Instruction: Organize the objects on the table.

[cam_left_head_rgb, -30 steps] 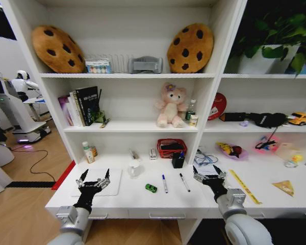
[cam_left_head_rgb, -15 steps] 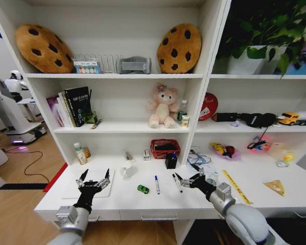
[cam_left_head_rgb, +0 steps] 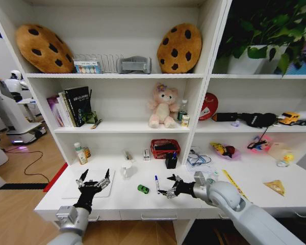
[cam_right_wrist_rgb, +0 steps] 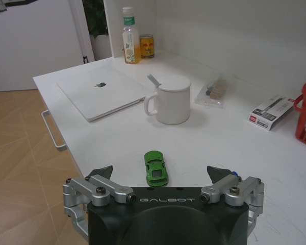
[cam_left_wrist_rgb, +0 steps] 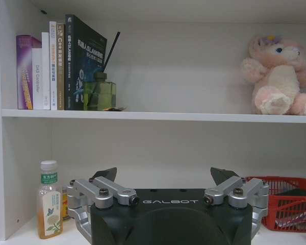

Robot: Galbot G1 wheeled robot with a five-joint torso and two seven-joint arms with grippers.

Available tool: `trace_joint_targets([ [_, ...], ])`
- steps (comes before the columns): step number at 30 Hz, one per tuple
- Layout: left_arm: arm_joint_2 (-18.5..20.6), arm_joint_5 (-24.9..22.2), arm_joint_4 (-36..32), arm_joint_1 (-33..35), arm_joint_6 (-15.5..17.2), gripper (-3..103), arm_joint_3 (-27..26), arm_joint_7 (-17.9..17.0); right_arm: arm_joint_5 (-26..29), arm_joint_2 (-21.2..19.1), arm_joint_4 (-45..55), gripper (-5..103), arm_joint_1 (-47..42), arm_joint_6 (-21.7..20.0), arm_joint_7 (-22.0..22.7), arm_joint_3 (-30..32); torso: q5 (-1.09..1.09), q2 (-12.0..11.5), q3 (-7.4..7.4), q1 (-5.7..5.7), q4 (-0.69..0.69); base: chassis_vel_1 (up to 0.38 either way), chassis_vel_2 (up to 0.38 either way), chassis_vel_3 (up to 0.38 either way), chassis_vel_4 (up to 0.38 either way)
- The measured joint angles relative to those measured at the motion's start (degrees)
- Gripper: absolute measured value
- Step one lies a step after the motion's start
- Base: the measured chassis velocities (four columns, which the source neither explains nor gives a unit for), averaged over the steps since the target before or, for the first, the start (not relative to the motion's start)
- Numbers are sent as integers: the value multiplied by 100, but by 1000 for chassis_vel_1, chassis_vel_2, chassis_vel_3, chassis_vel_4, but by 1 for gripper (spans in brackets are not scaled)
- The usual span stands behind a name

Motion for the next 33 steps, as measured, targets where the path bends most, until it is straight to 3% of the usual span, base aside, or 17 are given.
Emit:
trace_joint_targets([
  [7, 0, 0, 0, 0, -1, 100, 0, 1, -9, 153, -692, 100, 1223, -172, 146, -1294, 1, 0, 0, 0, 0, 0, 0, 0, 0],
  [11, 0, 0, 0, 0, -1, 100, 0, 1, 21, 195, -836, 100, 1647, -233, 176, -1652, 0, 0, 0, 0, 0, 0, 0, 0, 0],
  [14, 0, 0, 0, 0, -1, 100, 0, 1, 409, 301, -1056, 100, 2262, -435, 327, -2201, -1, 0, 0, 0, 0, 0, 0, 0, 0],
  [17, 0, 0, 0, 0, 0, 100, 0, 1, 875, 407, -1198, 100, 2480, -481, 566, -2450, 0, 0, 0, 0, 0, 0, 0, 0, 0],
  [24, 0, 0, 0, 0, 0, 100, 0, 1, 1171, 448, -1464, 100, 2763, -496, 745, -2869, 0, 0, 0, 0, 0, 0, 0, 0, 0],
  [33, 0, 0, 0, 0, -1, 100, 0, 1, 993, 464, -1593, 100, 2909, -493, 882, -3291, 0, 0, 0, 0, -1, 0, 0, 0, 0],
])
